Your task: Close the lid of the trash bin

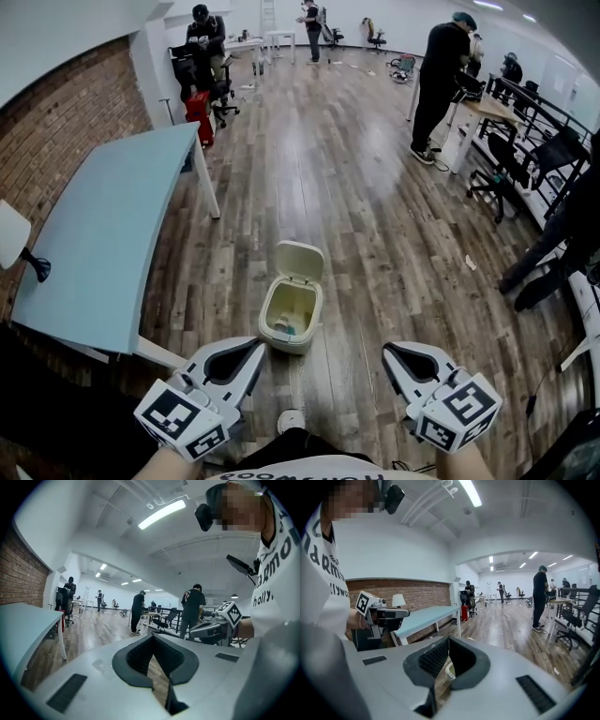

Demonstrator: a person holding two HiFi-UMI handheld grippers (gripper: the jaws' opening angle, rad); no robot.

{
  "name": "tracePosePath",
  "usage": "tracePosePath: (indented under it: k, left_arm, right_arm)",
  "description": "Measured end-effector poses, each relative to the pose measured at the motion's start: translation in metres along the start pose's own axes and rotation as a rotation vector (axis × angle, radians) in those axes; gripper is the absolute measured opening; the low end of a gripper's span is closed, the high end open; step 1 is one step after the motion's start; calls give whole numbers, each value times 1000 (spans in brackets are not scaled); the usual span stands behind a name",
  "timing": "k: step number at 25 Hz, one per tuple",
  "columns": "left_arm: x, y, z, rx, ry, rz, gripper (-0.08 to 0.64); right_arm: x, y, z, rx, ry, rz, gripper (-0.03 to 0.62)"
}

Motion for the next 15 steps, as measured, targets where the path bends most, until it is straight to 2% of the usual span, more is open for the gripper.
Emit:
tracePosePath:
  k: [5,15]
  left_arm:
    - [-37,-5,-3,-19,7,17,8]
    - [-103,-13,-14,-16,-27,36,8]
  right_arm:
    - [-4,-38,-11,-21,13,-6,11]
    - [-6,-100,-34,16,10,10,11]
Point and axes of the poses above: the fingertips, and each gripper's own axes: y backward along the fingers, x to its right, z out of its underside, the point moved 5 cm from there along y, backward along the fingers, and after that the axes turned 13 degrees about z, right-handed, at the moved point
